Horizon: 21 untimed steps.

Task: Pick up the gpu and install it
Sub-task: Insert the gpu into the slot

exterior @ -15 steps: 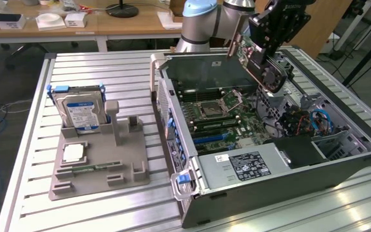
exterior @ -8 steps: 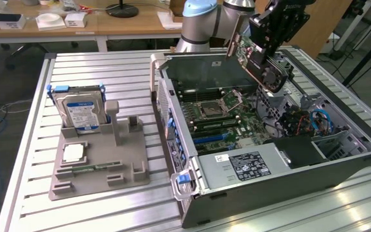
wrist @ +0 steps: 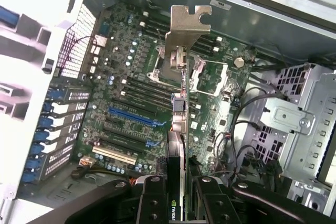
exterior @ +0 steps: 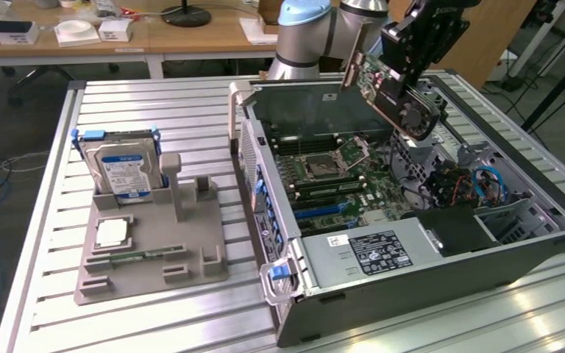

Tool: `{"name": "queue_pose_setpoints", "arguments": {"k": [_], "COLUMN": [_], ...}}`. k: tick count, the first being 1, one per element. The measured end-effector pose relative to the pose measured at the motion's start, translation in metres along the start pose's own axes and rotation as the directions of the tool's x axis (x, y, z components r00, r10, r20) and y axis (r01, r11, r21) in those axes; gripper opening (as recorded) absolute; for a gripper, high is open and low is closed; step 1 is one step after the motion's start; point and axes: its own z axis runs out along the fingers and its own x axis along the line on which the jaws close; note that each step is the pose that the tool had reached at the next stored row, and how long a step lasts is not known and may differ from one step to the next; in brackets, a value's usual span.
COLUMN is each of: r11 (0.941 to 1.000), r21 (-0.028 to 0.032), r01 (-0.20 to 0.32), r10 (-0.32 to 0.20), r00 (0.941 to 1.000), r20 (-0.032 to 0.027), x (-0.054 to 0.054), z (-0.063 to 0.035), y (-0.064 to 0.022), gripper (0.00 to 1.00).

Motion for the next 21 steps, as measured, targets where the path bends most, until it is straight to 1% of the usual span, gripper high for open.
{"name": "queue_pose_setpoints", "arguments": {"k": [5, 11, 16, 21], "r11": [0.9993, 0.9966, 0.9927, 0.9874], "r21": [-0.0007, -0.0016, -0.0023, -0.0033], "r01": [0.038, 0.083, 0.120, 0.158], "r10": [-0.038, -0.083, -0.120, -0.159], "r00": [0.9993, 0.9966, 0.9927, 0.9873], "r20": [-0.0017, -0.0036, -0.0053, -0.0068], "x": [0.0000, 0.0000, 0.0000, 0.0000], "z": [0.0000, 0.0001, 0.0002, 0.0002], "y": [0.0000, 0.0000, 0.0000, 0.0000], "gripper": [0.26, 0.26, 0.26, 0.26]}}
